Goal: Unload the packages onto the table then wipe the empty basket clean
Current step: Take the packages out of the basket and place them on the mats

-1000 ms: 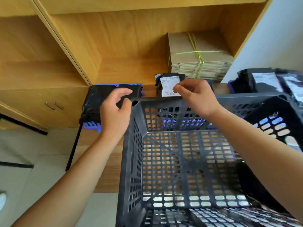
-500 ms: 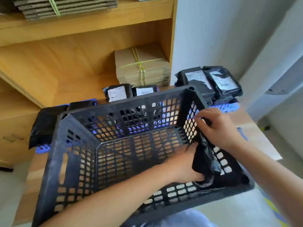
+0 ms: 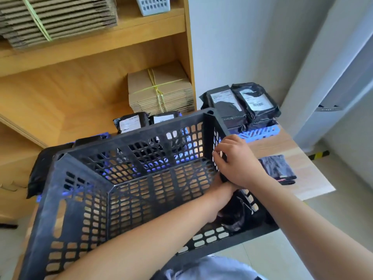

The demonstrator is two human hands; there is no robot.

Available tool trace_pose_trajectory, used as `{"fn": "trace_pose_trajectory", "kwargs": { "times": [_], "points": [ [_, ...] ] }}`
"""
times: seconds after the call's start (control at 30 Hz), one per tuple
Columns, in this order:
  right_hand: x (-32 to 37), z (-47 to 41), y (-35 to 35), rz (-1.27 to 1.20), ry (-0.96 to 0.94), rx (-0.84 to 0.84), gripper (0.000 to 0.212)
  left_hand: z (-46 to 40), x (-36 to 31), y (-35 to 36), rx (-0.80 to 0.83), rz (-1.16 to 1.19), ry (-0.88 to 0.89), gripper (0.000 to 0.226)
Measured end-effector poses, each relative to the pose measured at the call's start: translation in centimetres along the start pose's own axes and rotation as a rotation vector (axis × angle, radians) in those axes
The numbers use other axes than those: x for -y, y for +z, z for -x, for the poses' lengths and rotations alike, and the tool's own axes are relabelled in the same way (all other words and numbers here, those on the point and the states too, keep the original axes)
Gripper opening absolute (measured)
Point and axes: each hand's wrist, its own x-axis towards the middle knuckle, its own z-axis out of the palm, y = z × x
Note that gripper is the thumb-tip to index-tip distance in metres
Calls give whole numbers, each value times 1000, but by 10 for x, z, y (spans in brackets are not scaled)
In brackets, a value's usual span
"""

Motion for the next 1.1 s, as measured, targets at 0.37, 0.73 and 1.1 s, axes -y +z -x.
{"fn": "trace_pose_trajectory", "kwargs": {
  "times": [0.37,0.73,1.1],
  "points": [
    [4,-3,1,99,-22,17,18,-15,29,-64,-24,28,-211,48],
    [28,4,-17,-251,192,-69,14,41,33,-177,-114,234,-53,7],
    [78,11,-15,-1289,478,472,92,114,45,-250,-186,629,238,22]
  ]
}}
